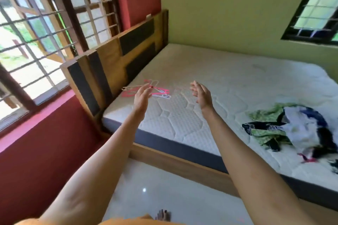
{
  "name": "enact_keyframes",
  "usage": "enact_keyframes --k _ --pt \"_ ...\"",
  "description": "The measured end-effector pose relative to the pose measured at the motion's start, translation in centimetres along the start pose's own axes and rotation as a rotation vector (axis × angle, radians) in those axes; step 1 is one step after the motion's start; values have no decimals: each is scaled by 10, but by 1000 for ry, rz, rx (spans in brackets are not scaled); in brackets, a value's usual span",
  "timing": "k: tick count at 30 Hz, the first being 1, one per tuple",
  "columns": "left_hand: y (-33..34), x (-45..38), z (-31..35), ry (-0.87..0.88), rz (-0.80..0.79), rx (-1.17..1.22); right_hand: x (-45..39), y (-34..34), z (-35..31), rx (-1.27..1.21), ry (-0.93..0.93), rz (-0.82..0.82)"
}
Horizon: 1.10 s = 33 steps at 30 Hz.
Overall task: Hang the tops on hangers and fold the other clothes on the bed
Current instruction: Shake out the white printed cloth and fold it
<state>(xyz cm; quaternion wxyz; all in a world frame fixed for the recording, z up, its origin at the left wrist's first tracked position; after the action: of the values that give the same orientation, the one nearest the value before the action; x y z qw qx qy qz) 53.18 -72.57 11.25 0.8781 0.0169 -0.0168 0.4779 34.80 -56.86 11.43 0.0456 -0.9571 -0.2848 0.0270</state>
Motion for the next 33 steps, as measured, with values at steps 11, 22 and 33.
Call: enact_keyframes --k 11,22,33 --pt "228 -76 -15 -23 -397 7 -60 -197 35 56 90 419" --pt "416 -57 -59 -87 -765 -88 -35 -341 91 -34 244 741" --pt "604 -26 -83 -97 -854 -136 -58 -509 125 -35 224 821"
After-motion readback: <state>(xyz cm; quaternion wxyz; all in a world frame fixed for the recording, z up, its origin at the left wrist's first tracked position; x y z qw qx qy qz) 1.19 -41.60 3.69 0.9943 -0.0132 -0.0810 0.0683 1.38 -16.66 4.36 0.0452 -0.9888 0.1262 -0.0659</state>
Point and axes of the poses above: each hand's wrist, its own x-axis away from the middle knuckle, its own y-axis out of the palm, z = x × y, the point moved 10 cm from there along -x, towards the middle knuckle
